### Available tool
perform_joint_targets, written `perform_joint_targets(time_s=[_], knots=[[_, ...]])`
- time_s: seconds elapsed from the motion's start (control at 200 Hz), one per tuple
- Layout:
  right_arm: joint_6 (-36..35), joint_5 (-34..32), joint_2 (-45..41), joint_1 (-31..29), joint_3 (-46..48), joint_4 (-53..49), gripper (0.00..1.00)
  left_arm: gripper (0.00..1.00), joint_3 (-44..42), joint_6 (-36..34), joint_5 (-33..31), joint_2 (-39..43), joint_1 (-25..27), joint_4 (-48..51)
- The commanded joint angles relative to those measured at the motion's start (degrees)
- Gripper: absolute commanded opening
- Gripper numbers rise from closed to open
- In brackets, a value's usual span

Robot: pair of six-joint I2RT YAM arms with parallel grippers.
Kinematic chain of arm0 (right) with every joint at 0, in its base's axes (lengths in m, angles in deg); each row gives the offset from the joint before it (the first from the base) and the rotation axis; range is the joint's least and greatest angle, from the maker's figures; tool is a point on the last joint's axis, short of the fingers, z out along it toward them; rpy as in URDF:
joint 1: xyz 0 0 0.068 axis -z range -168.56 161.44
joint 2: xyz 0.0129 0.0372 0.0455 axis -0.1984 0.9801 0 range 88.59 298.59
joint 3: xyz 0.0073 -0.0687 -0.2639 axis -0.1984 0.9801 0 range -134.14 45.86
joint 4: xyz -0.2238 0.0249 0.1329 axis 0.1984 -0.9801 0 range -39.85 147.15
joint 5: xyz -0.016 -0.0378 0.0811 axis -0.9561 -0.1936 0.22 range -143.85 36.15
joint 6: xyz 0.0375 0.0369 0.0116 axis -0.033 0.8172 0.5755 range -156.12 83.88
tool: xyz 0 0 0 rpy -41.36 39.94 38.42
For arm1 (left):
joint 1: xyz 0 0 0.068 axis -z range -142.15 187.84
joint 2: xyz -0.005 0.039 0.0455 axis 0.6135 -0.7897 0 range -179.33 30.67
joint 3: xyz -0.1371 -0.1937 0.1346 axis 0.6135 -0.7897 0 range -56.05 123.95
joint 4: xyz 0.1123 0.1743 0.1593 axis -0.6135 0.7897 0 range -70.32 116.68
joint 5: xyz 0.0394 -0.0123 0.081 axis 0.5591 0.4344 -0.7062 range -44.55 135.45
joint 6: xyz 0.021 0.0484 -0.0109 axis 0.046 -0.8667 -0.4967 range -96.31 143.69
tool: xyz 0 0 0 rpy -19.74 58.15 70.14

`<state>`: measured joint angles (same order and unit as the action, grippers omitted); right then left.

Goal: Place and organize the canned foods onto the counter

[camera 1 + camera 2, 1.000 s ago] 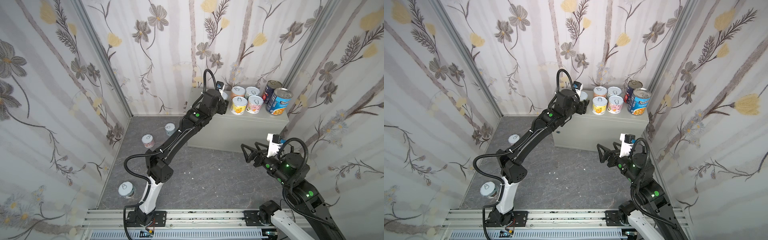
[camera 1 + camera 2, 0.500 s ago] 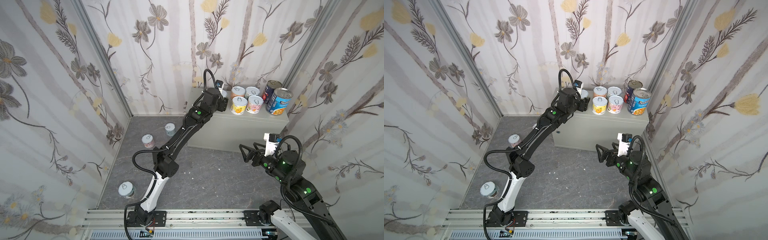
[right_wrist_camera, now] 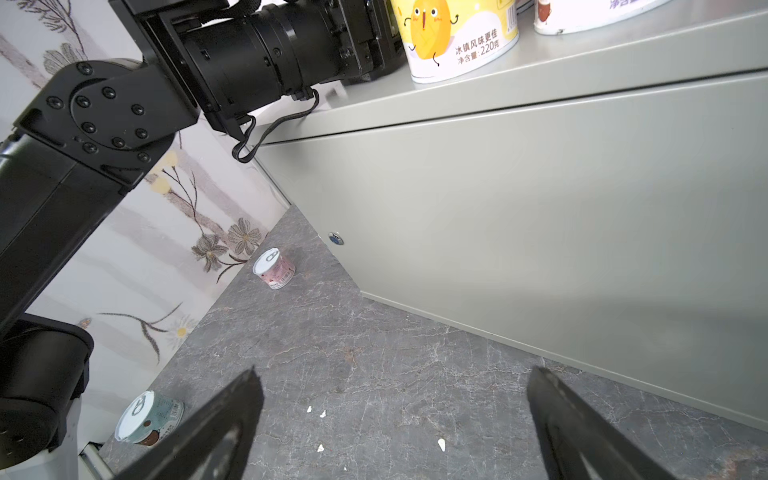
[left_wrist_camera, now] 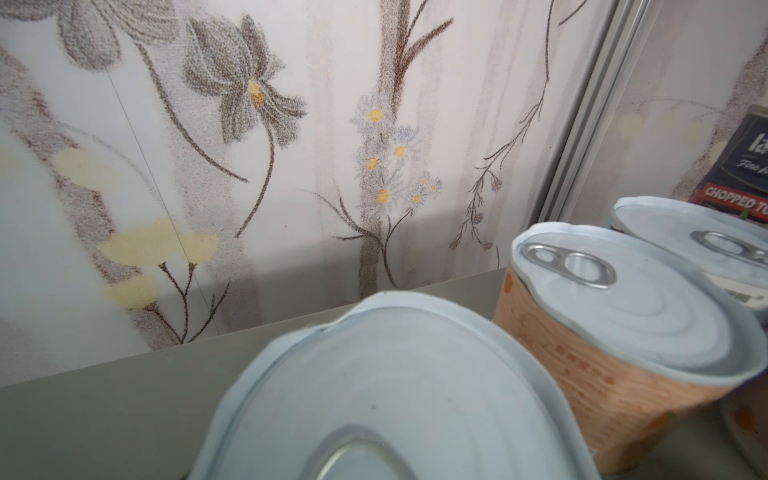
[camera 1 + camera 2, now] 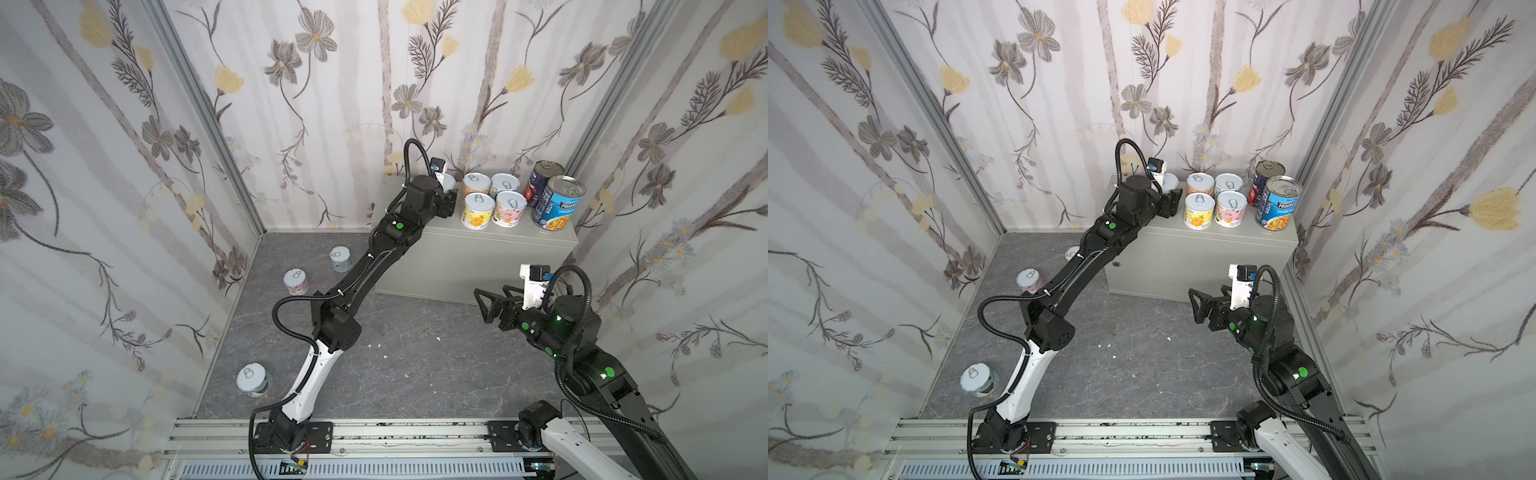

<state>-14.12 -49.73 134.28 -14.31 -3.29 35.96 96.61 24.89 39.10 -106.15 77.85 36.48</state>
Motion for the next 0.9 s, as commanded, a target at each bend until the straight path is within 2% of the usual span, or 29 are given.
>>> perform_joint_targets(time_s=[0.0, 0.22, 0.48, 0.645, 0.789, 0.894], knots=[[-0.75, -0.6, 0.01, -0.07, -0.47, -0.47, 1.0, 0.73, 0.36, 1.32, 0.74, -0.77, -0.01, -2.03], [-0.73, -0.36, -0.15, -0.06, -0.69, -0.61, 1.0, 0.84, 0.33, 0.83, 1.08, -0.72, 0.05, -2.21], [-0.81, -0.65, -1.35, -0.07, -1.24, -1.99, 1.0, 0.86, 0.35, 0.73, 0.43, -0.13, 0.13, -2.3], [-0.91, -0.7, -1.99, -0.03, -1.55, -2.72, 1.0, 0.9, -1.05, -0.01, -0.07, 2.29, 0.52, -2.3], [-0.65, -0.56, -2.44, -0.03, -1.59, -2.63, 1.0, 1.0, -4.19, -1.94, -0.15, 5.49, 1.21, -2.3], [-0.54, -0.34, -2.54, -0.08, -1.98, -2.85, 1.0, 1.0, -5.07, -2.87, -0.23, 7.44, 1.51, -2.3]])
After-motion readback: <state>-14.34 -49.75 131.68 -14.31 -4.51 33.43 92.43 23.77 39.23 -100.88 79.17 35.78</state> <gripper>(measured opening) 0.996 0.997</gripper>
